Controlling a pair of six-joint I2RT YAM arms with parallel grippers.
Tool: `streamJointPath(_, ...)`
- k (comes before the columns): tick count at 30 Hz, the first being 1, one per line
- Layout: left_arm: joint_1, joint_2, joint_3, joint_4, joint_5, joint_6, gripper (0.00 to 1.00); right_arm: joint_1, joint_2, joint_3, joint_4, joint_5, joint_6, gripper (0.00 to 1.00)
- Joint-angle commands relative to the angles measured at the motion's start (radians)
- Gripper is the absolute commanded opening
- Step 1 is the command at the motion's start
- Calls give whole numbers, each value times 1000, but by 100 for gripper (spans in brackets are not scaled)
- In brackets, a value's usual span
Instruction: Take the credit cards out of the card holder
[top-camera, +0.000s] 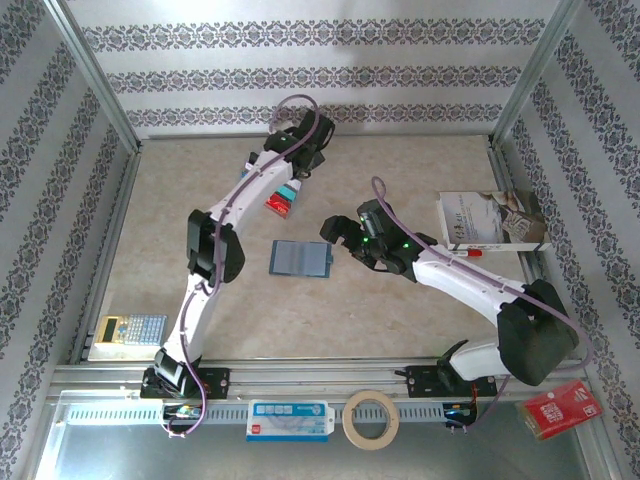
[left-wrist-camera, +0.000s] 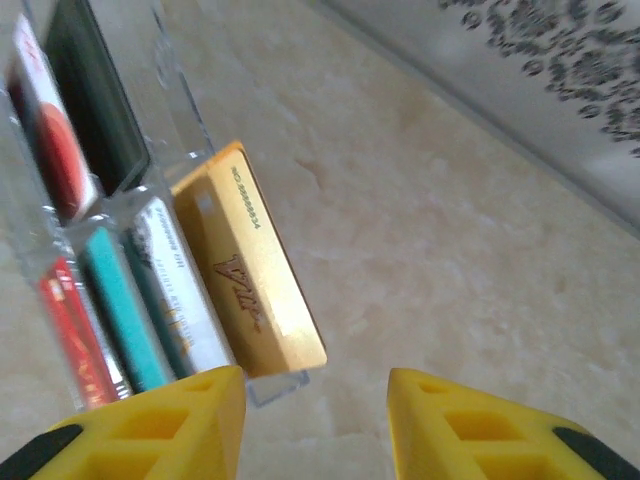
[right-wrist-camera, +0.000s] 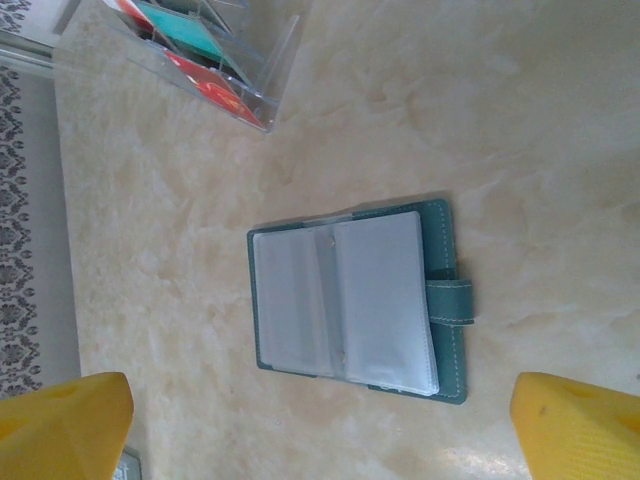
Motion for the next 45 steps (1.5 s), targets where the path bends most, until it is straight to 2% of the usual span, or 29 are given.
streamJointPath(1,0,-167,-114,-12,-31,84,45,-2,30,27,-19,-7,-28,97)
streamJointPath(6,45,-420,-514,206,17,115,50,14,94,85,-51,-5,-62,97)
streamJointPath(11,137,-674,-933,405,126,105,58,50,201,187,-105,1,-106,96)
streamJointPath(18,270,-877,-1273,428,170,110,62,114,375,368,-226,69,-190,95)
streamJointPath(20,310,-919,-1357,438,198,109,68,138,428,427,-268,95,-218,95)
streamJointPath(28,402,-1020,-1561,469,248,149,99,210,621,672,-465,226,-351,92)
streamJointPath(35,449,-1013,-1600,465,297,169,100,243,761,860,-662,340,-421,92)
streamJointPath(40,451,-1009,-1611,509,350,227,100,247,819,906,-685,301,-432,91)
streamJointPath(45,451,-1038,-1672,643,489,324,100,248,870,932,-708,273,-439,91)
